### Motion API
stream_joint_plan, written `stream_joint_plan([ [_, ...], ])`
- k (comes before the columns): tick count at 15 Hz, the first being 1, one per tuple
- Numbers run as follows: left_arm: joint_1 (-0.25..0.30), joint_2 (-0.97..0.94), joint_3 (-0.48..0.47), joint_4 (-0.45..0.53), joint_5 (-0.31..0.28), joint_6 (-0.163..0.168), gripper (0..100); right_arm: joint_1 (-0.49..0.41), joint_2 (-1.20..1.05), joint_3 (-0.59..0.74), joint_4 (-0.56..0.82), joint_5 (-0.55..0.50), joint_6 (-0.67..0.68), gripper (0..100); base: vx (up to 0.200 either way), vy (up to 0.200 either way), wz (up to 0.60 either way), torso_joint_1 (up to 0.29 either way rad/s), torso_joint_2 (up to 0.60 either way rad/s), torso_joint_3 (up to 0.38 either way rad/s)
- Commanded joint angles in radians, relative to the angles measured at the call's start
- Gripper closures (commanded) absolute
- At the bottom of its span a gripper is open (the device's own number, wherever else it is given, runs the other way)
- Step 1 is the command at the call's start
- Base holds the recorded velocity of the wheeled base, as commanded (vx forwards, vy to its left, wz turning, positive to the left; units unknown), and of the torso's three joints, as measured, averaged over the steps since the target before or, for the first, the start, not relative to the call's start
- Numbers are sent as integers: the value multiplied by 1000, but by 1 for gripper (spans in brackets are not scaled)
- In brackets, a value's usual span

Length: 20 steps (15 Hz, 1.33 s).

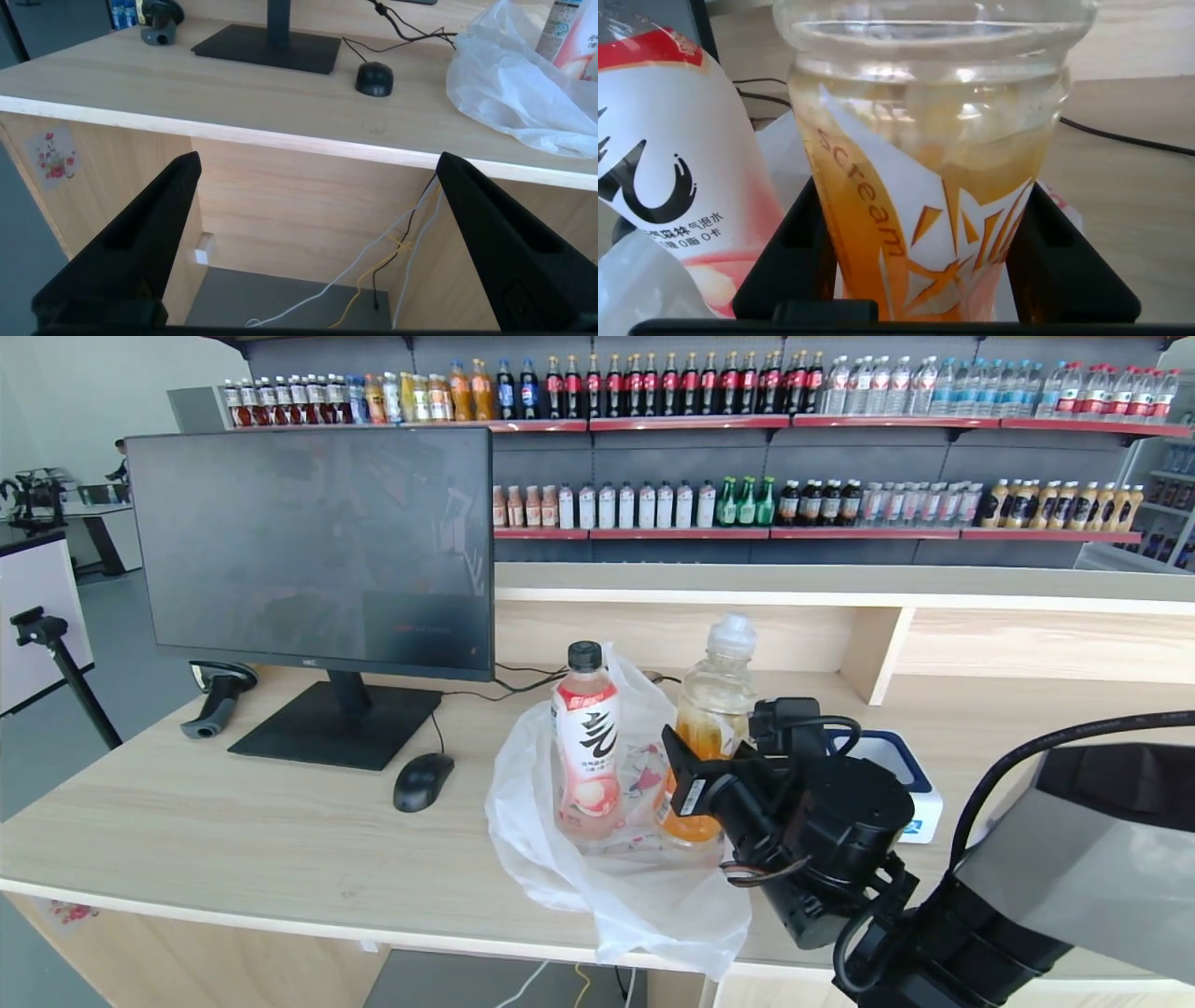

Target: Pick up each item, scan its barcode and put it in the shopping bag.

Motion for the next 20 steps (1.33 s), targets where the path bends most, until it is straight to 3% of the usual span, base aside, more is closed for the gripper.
stream_joint_plan([
  [1,0,0,0,0,0,0,0,9,3,12,0,1,3,100,0,0,0,0,0,0],
  [20,0,0,0,-3,0,0,0,18,-41,55,0,-1,-23,100,0,0,0,0,0,0],
])
